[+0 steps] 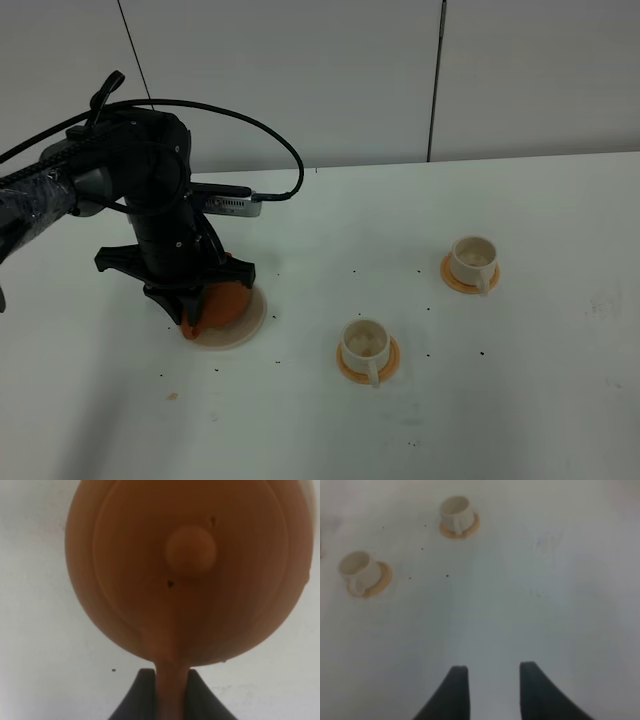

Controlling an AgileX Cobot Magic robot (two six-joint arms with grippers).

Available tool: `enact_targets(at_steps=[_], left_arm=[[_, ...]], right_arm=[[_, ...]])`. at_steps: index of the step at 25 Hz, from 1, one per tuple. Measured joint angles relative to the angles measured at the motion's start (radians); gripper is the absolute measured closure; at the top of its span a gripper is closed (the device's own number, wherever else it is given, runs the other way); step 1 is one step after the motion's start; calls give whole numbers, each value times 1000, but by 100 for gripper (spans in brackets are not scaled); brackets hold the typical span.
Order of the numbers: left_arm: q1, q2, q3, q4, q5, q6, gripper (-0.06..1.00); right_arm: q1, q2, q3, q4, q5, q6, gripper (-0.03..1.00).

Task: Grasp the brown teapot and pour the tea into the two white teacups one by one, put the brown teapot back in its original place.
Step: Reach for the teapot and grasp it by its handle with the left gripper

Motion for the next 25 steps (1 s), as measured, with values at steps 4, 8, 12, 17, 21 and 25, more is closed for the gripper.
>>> enact_targets(at_steps=[4,8,12,17,21,25], left_arm=[[0,0,0,0,0,0,78],[0,0,0,0,-6,6,78],[0,0,0,-1,-8,17,78],[0,21,0,-11,-5,18,78],[0,25,0,-36,-13,18,78],[0,25,0,-43,-17,18,78]], right_arm=[[0,0,0,0,0,0,72],[0,0,0,0,0,0,72],[0,0,0,0,0,0,72],[0,0,0,0,0,0,72],[0,0,0,0,0,0,72],[0,0,0,0,0,0,72]])
